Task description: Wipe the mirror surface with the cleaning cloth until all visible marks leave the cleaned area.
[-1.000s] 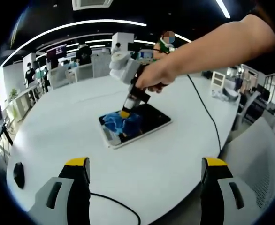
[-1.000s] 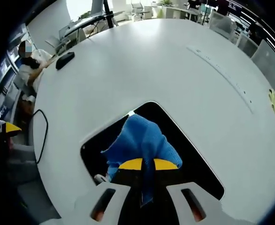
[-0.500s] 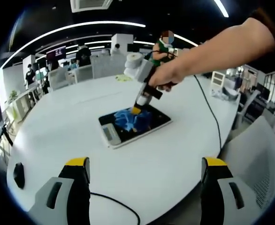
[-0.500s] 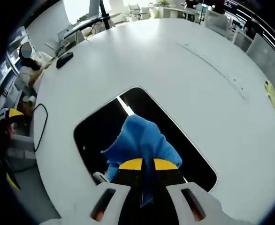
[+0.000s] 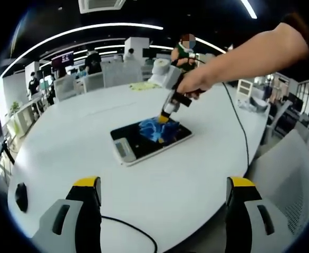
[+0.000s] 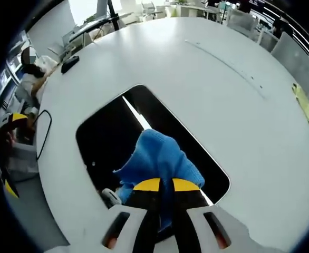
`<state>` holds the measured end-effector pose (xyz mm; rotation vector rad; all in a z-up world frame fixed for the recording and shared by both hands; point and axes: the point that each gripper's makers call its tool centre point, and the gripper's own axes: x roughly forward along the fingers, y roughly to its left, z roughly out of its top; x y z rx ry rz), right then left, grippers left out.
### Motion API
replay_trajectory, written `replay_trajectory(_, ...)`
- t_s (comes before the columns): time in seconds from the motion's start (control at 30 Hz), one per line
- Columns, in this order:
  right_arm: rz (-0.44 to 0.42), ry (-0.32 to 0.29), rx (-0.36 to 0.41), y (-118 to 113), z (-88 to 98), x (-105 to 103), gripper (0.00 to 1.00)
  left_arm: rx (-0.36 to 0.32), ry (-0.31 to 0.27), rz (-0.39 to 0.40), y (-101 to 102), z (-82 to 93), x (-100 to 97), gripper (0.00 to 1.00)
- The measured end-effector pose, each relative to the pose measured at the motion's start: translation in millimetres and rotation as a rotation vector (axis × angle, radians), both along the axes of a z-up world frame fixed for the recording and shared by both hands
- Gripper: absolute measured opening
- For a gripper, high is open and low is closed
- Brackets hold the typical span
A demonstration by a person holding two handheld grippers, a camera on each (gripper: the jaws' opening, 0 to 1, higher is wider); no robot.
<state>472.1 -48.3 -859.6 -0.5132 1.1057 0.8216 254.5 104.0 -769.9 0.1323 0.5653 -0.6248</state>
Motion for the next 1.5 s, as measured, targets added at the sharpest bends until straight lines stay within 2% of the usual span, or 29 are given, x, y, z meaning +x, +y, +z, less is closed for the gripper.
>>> replay_trajectory(0.47, -0.020, 0.000, -0.043, -36, 0.8, 0, 0.02, 0.003, 0.001, 0.000, 0, -0.5, 0.4, 0.99)
replay_trajectory(0.77, -0.054, 0.010, -0.048, -49, 0.8, 1, 0.02, 0.011, -0.001, -0.001, 0, -0.4, 0.3, 0.99)
replay_trajectory(1.23, -0.082, 0.020, -0.049, -54, -2.3, 4, 0.02, 0.016, -0.002, -0.004, 0, -1.0, 0.5, 0.99)
replay_trajectory(1.5, -0.074, -0.001, -0.071, -52, -0.6, 1, 0.02, 0.013, -0.006, 0.002, 1, -0.9, 1.3, 0.99)
